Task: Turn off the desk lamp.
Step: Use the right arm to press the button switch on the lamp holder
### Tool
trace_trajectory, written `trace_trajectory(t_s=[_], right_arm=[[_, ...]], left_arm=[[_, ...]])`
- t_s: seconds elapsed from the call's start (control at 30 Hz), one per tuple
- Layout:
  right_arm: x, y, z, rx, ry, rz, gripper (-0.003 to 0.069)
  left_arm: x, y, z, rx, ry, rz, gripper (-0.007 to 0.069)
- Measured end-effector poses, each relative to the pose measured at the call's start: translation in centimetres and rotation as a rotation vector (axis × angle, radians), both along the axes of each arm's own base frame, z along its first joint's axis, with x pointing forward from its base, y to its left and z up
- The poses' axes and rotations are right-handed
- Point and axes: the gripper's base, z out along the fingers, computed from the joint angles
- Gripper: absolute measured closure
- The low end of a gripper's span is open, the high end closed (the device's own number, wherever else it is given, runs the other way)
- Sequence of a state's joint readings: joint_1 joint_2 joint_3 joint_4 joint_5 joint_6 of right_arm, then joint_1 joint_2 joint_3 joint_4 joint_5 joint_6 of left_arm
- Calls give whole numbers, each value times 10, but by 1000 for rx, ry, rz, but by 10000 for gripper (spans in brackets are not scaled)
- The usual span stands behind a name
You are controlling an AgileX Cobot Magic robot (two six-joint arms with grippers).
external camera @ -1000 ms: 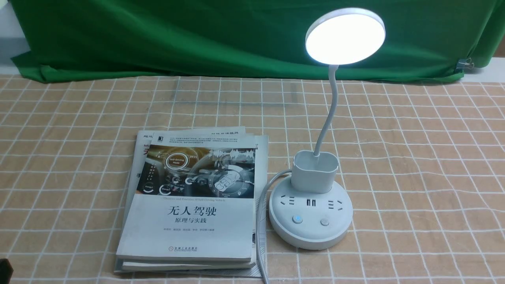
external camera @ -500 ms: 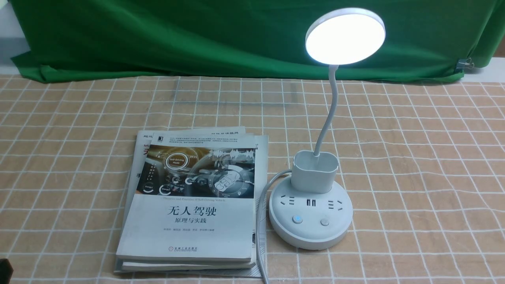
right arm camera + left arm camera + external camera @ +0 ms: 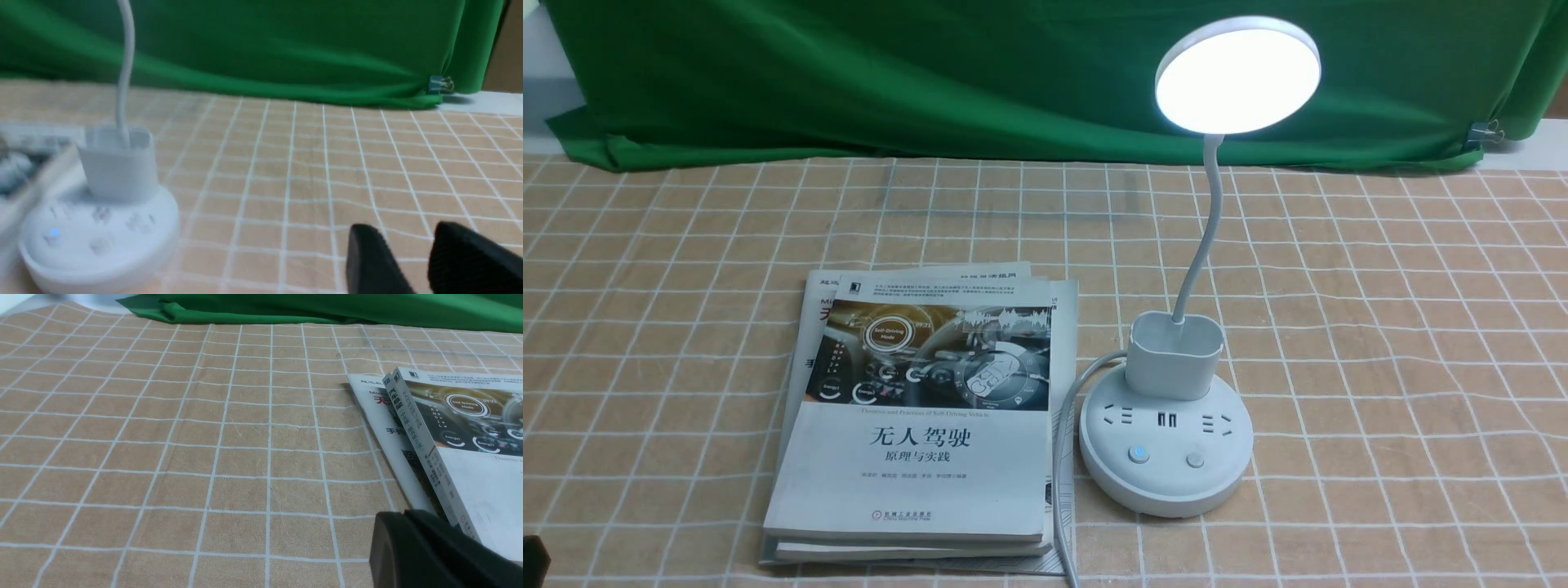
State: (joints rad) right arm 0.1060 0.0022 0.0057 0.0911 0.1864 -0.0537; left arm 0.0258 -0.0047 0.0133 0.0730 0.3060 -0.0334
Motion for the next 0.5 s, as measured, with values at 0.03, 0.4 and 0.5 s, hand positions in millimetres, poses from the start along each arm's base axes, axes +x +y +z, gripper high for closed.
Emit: trace_trajectory(t_s=[0.03,0.4,0.5], right_arm=[[0,0,3,113,-18,-6,420],[-1,-4,30,621,-259,-9,422],[-1,-3,30,631,-223,-11,469]], left_arm=[[0,0,0,0,0,0,620],[0,0,0,-1,0,0,620],[0,0,0,-1,0,0,620]])
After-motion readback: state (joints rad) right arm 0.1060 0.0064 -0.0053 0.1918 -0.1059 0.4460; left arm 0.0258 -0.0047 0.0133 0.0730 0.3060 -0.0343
